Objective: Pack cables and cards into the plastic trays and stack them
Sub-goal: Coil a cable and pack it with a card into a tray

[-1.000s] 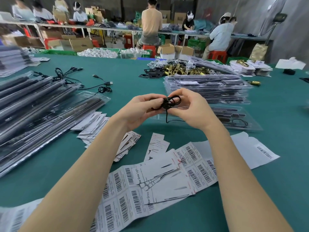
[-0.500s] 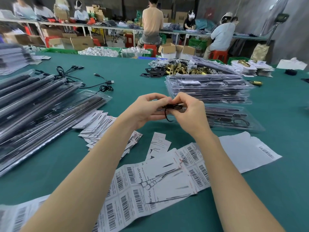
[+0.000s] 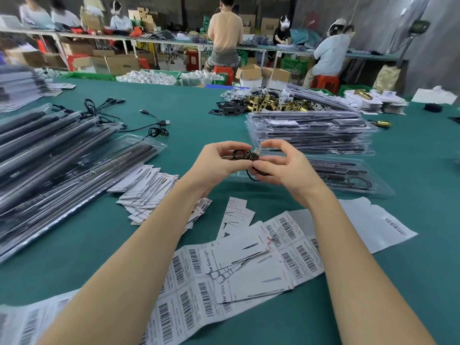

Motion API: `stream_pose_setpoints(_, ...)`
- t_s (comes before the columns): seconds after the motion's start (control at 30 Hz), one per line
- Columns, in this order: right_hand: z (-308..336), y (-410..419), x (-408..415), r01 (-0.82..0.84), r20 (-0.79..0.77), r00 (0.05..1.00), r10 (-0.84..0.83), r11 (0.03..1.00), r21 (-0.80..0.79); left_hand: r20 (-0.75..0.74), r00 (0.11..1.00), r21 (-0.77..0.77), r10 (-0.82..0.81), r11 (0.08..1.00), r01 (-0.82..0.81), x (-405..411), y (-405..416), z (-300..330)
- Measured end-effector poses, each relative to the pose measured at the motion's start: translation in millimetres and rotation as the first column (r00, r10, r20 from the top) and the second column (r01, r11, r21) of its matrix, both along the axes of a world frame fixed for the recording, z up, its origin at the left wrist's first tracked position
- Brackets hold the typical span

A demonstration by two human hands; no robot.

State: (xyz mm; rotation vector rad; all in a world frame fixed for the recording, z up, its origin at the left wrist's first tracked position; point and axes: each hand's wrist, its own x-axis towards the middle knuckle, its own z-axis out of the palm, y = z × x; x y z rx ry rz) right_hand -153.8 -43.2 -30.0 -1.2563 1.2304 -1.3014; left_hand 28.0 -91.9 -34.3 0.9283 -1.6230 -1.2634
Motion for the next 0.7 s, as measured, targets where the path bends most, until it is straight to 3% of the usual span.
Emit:
stream_pose_setpoints(0.1, 0.0, -1.4, -3.6, -0.033, -0.034, 0.999, 0.033, 0.999, -0.001, 0.037, 0.999, -0.068, -0.034, 0.997, 0.036, 2.4, 1.5, 3.2)
stream_pose_setpoints(0.3, -0.7, 0.1, -6.0, 0.05, -0.478, 0.868, -0.133, 0.982, -0.182, 0.168, 0.98, -0.175, -0.106, 0.975, 0.135, 1.6, 5.0, 6.7)
stream_pose_setpoints(0.43, -0.3, 1.8, -4.9, 0.009, -0.49, 0.862, -0.128, 0.971, -0.238, 0.162, 0.981, -0.166, -0.106, 0.977, 0.133, 1.3, 4.3, 5.4)
stream_pose_setpoints(0.57, -3.6, -0.3, 5.1, 0.083, -0.464, 0.854, -0.237, 0.941, -0.328, 0.107, 0.989, -0.11, -0.104, 0.987, 0.115, 1.9, 2.6, 2.9)
stream_pose_setpoints(0.7, -12.3, -2.5, 9.9, 0.102, -0.421, 0.876, -0.236, 0.943, -0.316, 0.033, 0.993, -0.029, -0.11, 0.993, 0.111, -0.8, 1.7, 0.8)
